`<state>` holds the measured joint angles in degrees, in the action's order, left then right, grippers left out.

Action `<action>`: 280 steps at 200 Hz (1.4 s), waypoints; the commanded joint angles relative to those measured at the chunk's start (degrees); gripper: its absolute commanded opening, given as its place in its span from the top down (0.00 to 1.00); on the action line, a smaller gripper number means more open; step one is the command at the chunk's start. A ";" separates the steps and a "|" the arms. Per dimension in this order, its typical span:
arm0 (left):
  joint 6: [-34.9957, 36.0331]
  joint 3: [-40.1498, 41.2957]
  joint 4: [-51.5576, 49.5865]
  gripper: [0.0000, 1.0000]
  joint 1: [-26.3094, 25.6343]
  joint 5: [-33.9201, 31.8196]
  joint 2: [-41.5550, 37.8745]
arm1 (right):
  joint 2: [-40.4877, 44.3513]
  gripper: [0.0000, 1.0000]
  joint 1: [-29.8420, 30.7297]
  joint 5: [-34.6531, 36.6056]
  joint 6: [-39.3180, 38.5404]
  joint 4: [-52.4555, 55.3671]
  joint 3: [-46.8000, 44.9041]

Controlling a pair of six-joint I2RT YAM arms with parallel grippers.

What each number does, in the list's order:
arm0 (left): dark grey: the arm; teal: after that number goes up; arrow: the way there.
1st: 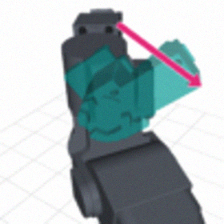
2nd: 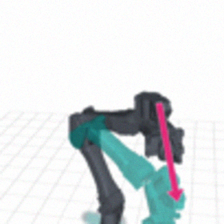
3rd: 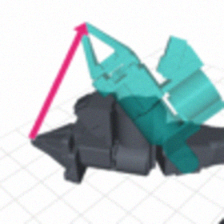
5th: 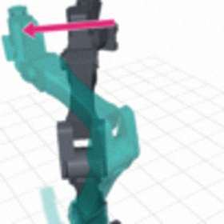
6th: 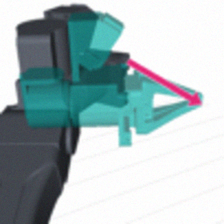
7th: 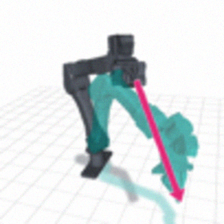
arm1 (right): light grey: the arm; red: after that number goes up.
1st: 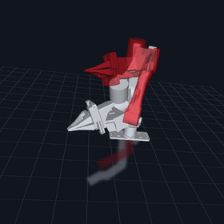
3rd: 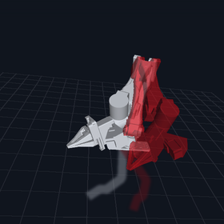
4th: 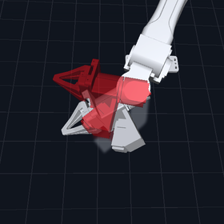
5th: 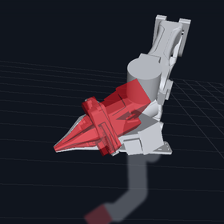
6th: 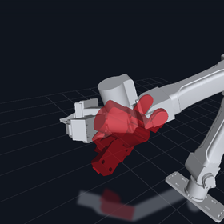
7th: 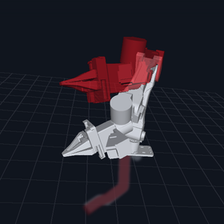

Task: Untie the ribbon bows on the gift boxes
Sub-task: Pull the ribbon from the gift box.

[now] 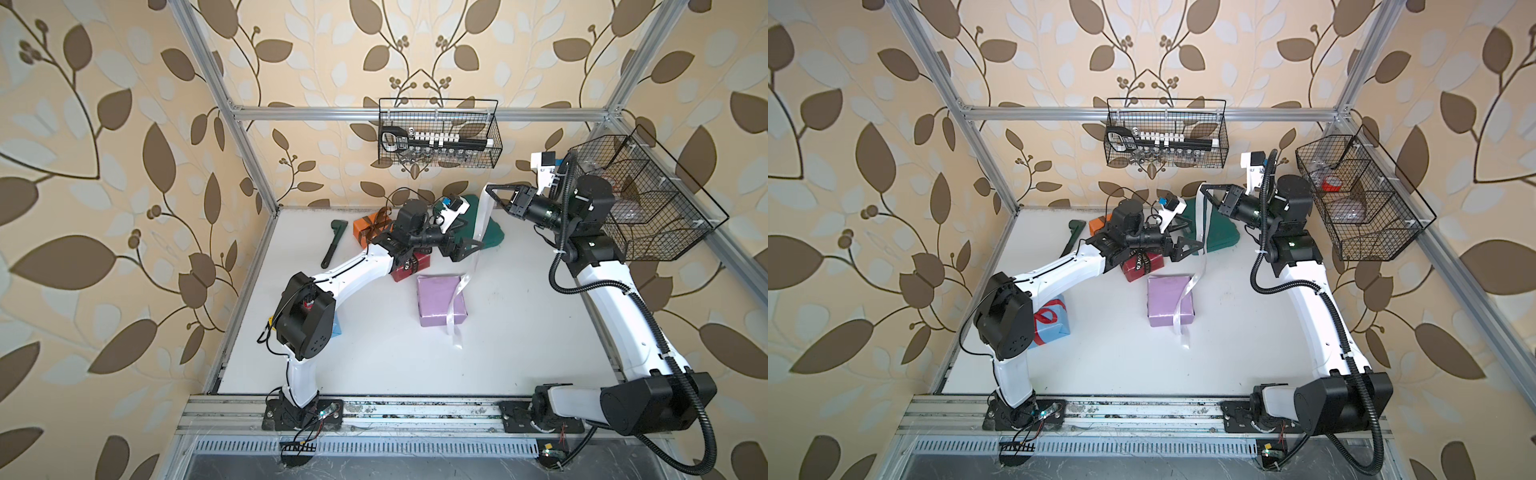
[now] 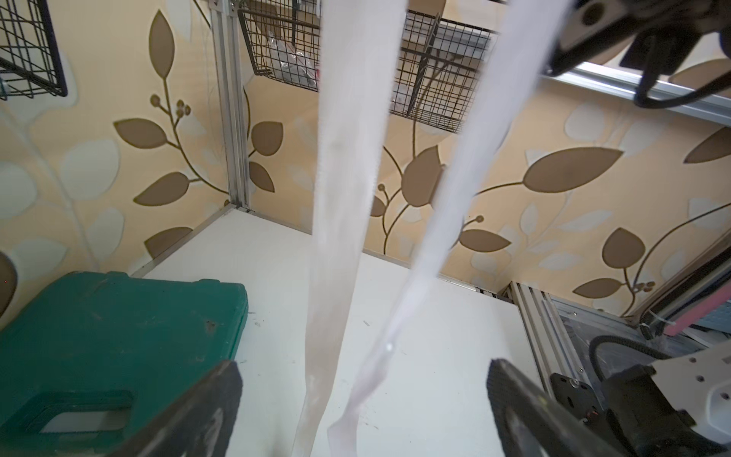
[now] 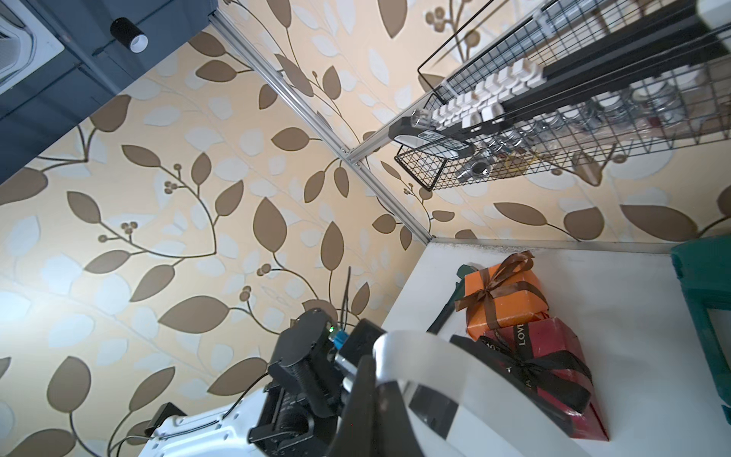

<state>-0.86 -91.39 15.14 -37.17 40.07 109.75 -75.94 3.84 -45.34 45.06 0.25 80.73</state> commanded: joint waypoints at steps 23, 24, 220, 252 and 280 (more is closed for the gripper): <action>-6.17 -8.61 9.03 0.01 -0.37 0.71 6.03 | -0.76 1.00 1.34 -1.99 2.14 -4.02 2.25; -6.35 -8.79 9.12 0.01 -0.41 0.71 6.14 | -0.73 1.00 1.30 -2.01 2.18 -4.02 2.29; -1.98 -7.66 -13.01 1.00 2.19 1.83 1.15 | 2.20 1.00 -2.87 0.57 -1.13 -1.61 -1.86; -2.22 -9.11 -16.96 1.00 2.41 -1.11 0.26 | 2.04 0.01 -2.91 2.32 -4.62 3.62 -3.07; -2.21 -14.62 -27.42 1.00 3.54 -2.19 0.83 | 3.73 0.00 -3.48 5.99 -7.78 8.00 -7.00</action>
<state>-3.42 -100.68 -3.79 -34.68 39.75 113.62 -74.28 0.91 -42.65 41.17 3.51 77.21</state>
